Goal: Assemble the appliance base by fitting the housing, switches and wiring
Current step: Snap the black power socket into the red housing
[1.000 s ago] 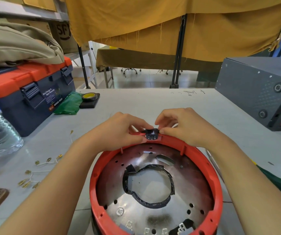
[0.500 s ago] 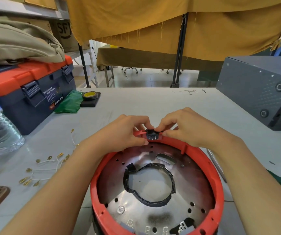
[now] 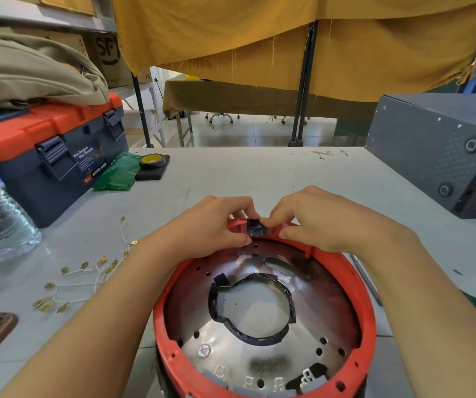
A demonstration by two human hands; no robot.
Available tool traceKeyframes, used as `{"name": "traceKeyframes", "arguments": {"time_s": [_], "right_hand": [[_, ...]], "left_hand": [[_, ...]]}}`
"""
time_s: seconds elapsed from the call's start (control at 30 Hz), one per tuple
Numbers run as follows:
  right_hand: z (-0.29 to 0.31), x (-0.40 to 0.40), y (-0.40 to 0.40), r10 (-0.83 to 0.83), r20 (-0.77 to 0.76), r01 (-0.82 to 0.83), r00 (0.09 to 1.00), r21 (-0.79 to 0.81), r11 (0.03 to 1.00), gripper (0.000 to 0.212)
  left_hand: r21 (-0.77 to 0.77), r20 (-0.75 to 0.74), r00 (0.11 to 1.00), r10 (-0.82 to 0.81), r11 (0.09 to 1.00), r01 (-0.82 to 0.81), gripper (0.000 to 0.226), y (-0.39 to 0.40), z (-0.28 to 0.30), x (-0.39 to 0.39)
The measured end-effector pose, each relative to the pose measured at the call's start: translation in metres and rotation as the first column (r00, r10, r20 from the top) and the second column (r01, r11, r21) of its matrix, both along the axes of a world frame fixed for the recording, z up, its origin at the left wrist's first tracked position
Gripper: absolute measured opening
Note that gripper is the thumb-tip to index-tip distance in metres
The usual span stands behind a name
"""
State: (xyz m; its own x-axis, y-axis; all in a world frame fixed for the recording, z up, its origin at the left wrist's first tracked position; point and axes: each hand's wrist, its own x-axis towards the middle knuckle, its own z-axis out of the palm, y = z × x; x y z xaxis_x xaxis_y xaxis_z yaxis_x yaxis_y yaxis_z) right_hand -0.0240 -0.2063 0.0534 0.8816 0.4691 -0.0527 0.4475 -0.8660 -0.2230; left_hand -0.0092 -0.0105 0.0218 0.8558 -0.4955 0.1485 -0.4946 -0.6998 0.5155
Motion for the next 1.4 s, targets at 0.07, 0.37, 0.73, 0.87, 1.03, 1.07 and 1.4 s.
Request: {"name": "traceKeyframes", "arguments": {"time_s": [0.07,0.37,0.73,0.87,1.03,1.07,1.4], "right_hand": [[0.003,-0.005,0.005,0.003,0.062,0.001,0.998,-0.065,0.998,0.033],[0.004,-0.009,0.011,0.037,0.142,-0.025,0.989,-0.084,0.996,0.036],[-0.002,-0.002,0.005,-0.043,-0.010,0.043,0.999,0.072,0.996,0.046],[-0.002,-0.002,0.007,-0.052,-0.007,0.052,0.999,0.097,0.994,0.045],[-0.011,-0.001,0.005,-0.075,-0.014,0.076,0.997,0.164,0.984,0.045],[-0.013,-0.001,0.005,-0.077,-0.012,0.078,0.997,0.183,0.980,0.044],[-0.033,-0.007,0.000,-0.140,0.057,0.095,0.988,0.490,0.866,0.033]], "left_hand": [[0.003,0.000,1.000,0.000,1.000,0.000,0.022,-0.001,0.000,0.000],[0.018,-0.016,1.000,-0.013,1.000,0.013,0.026,-0.001,0.001,0.000],[0.045,0.023,0.999,-0.022,0.999,0.021,0.031,0.000,-0.002,-0.002],[0.047,0.029,1.000,-0.013,0.999,0.012,0.031,0.000,-0.002,-0.002],[0.062,0.046,0.999,-0.018,0.998,0.015,0.030,0.000,-0.002,-0.003],[0.066,0.047,0.999,-0.017,0.998,0.014,0.031,0.000,-0.002,-0.004],[0.079,0.102,0.994,-0.032,0.997,0.024,0.038,0.002,-0.007,-0.009]]}}
